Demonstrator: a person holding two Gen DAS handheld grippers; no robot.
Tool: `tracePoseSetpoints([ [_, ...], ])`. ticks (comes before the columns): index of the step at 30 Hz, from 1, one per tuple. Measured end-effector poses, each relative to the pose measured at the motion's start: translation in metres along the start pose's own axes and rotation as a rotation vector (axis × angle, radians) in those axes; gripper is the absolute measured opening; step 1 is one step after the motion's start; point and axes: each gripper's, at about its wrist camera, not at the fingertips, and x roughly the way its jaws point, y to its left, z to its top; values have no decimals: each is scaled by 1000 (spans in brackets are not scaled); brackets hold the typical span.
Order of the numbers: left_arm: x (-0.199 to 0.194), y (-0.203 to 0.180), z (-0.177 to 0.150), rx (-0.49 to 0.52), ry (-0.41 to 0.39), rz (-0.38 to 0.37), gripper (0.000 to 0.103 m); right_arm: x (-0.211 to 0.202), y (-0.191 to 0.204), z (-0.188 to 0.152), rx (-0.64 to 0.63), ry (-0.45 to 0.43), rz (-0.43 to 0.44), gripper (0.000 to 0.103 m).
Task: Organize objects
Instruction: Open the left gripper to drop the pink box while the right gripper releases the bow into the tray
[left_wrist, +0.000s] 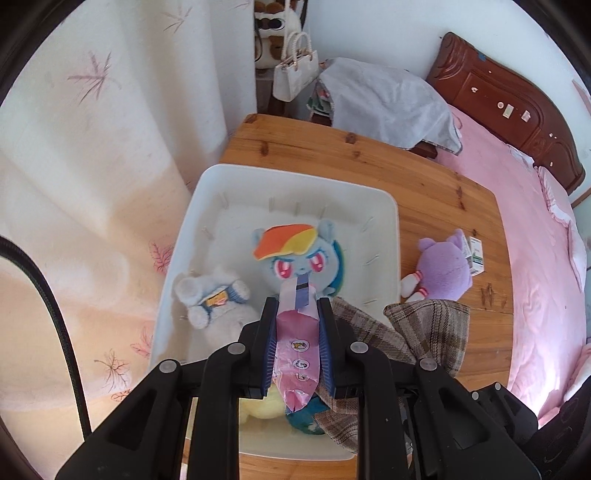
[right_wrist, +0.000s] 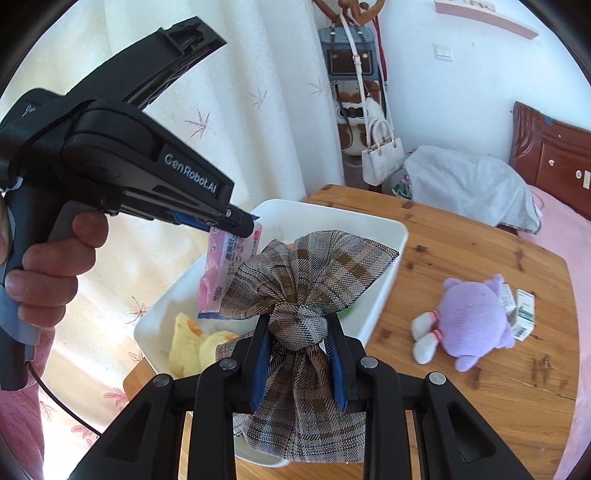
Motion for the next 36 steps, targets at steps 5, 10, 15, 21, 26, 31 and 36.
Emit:
tracePoseSetpoints([
  [5, 4, 25, -5, -27, 21, 16, 23, 12, 15, 1, 1, 13, -14, 28],
  [10, 10, 44, -7, -45, 42, 29, 24, 21, 23, 3, 6, 22, -41, 31],
  [15, 15, 54, -10, -45, 55, 34, 24, 27, 28, 4, 16, 19, -63, 31],
  [21, 15, 61, -8, -43, 50, 57, 27, 34, 28, 8, 27, 9, -95, 31],
  [26, 13, 60, -5, -32, 29, 46, 38, 39, 27, 9, 35, 6, -122, 34],
  [31, 12, 56, 1, -32, 38, 53, 39, 36, 25, 16, 47, -11, -145, 51],
  [36, -3, 40, 10, 2, 14, 48, 54, 23, 24, 29, 45, -44, -139, 66],
])
